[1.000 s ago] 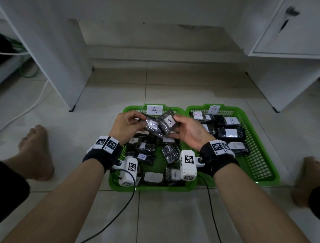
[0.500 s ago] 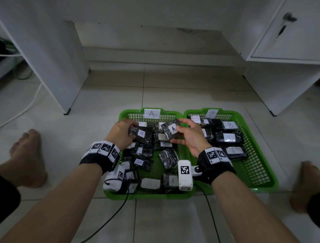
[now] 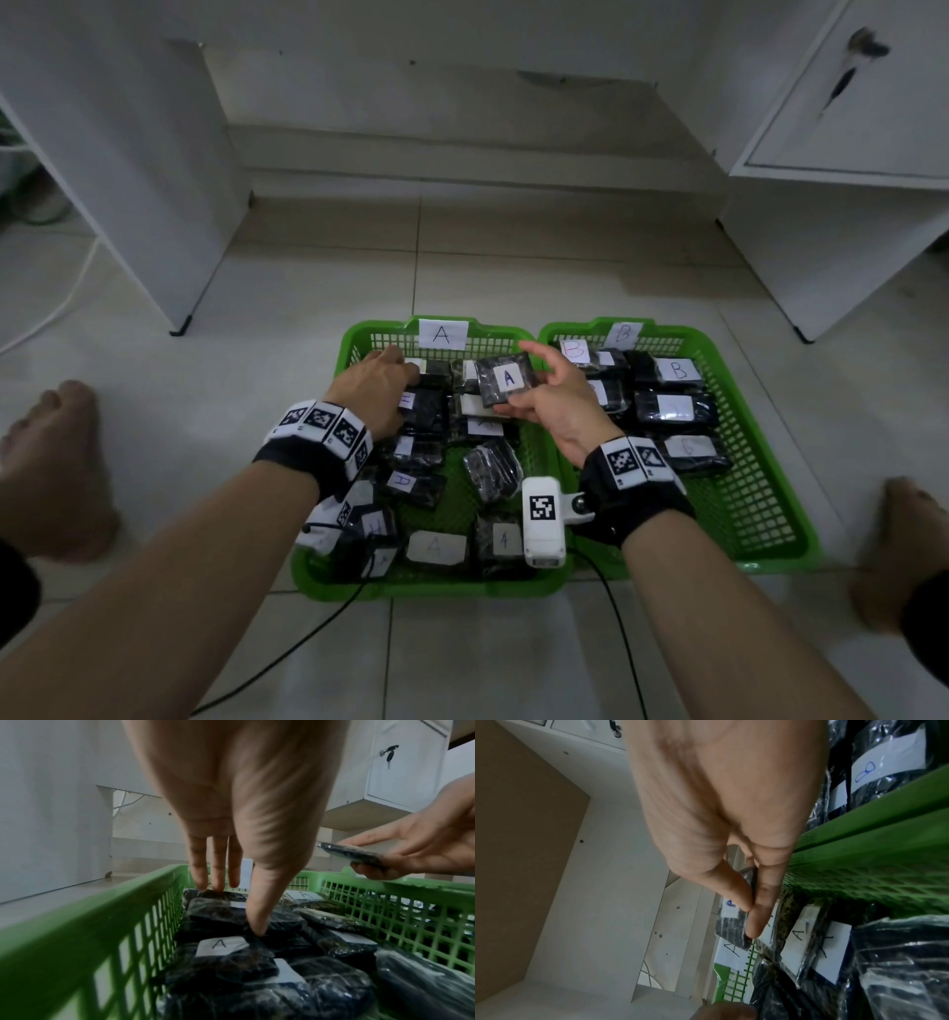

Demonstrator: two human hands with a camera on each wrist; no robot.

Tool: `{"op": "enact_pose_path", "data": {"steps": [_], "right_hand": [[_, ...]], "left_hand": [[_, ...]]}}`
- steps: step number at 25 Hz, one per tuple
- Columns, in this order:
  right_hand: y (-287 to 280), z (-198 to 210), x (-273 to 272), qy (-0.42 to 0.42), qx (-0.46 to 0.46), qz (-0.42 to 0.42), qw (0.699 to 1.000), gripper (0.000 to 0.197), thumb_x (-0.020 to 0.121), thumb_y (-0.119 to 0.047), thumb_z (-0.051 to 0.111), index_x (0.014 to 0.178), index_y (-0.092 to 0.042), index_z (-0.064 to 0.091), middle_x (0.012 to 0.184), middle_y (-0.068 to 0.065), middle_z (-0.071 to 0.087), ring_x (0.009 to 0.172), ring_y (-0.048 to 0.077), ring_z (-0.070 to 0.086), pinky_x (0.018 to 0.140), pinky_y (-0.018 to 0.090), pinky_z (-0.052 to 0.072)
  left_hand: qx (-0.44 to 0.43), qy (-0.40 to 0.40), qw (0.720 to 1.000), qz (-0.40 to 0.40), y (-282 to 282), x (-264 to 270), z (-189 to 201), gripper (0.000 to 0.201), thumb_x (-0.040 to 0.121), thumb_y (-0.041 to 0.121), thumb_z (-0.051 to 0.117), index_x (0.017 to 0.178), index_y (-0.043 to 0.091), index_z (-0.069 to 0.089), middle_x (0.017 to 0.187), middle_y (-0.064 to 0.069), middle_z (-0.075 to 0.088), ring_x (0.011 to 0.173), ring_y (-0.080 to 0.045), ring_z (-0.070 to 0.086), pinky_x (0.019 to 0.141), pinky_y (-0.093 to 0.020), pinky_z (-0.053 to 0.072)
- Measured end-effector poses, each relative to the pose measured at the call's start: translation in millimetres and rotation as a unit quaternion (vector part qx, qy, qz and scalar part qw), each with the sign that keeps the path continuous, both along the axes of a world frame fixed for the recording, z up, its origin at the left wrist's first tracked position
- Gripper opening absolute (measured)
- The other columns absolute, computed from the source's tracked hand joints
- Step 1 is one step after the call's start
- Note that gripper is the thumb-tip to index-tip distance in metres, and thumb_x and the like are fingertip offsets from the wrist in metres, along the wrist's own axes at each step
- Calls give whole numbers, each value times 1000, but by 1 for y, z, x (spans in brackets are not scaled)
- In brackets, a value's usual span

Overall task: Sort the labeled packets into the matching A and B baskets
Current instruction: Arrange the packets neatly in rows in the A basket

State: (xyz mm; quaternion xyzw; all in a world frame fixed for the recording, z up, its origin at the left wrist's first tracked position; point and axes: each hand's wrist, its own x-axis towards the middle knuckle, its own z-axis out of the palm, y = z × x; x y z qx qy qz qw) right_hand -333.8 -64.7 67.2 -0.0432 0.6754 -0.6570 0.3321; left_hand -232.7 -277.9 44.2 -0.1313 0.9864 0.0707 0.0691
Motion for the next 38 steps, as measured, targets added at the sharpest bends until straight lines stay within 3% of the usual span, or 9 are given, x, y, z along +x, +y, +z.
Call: {"op": "enact_pose_path", "data": {"steps": [5,8,11,17,22,27,30,34,38], "right_hand": [[4,-1,-5,66,54,-11,996,74,73,19,76,133,-21,58,123,7,57,100,24,71,82,33,62],[7,-2,-7,136,124,11,983,73,70,8,85,132,-20,58,111,-9,58,101,6,59,82,18,50],[3,-8,-6,181,190,50,964,75,66,-2,91,132,-20,59,120,-6,58,115,13,55,86,18,43],[-37,-17,4,381,346,164,842,44,76,-22,88,112,-20,63,102,-9,63,94,12,63,70,14,44],[-65,-30,4,373,421,192,804,53,68,-26,93,111,-15,64,115,3,63,106,25,63,90,39,58],[-63,-20,0,354,417,186,816,58,60,-22,98,109,-12,68,109,2,67,100,23,65,84,35,58],[-44,-9,7,342,442,199,805,30,75,-6,87,100,-3,70,100,8,72,90,25,70,72,28,56],[-20,-15,37,305,499,313,748,36,81,-12,85,109,1,67,108,14,68,87,28,69,73,30,56],[-23,-25,48,344,496,337,723,36,86,-22,81,114,-1,69,120,16,68,107,32,67,81,32,53]], "left_hand": [[-34,-34,998,32,1,-8,-4,44,84,12,72,125,19,59,124,-5,52,114,-27,58,93,-39,54],[-39,-28,998,49,-3,-9,-4,40,84,10,71,122,16,61,124,-7,53,114,-27,57,91,-36,52],[-14,-25,998,53,-5,-8,-3,38,82,6,68,119,12,62,121,-8,55,112,-29,59,91,-38,54],[22,-21,998,61,-8,-7,-3,35,82,4,63,116,12,65,119,-10,60,110,-29,60,92,-38,52],[12,-12,998,67,-6,-7,-4,34,82,5,64,115,14,64,118,-8,61,109,-27,60,89,-37,52],[44,24,996,78,-8,-2,-3,32,79,10,71,110,14,66,114,-8,63,105,-27,62,84,-34,49],[79,63,994,51,3,6,3,31,73,6,73,101,20,70,107,-5,68,99,-26,65,83,-33,51],[85,-58,994,-29,37,21,-2,30,78,7,72,103,25,72,111,0,69,102,-20,65,89,-33,55],[71,-111,991,-24,50,28,-11,44,80,15,71,124,21,64,126,-8,63,114,-28,61,96,-42,53]]}}
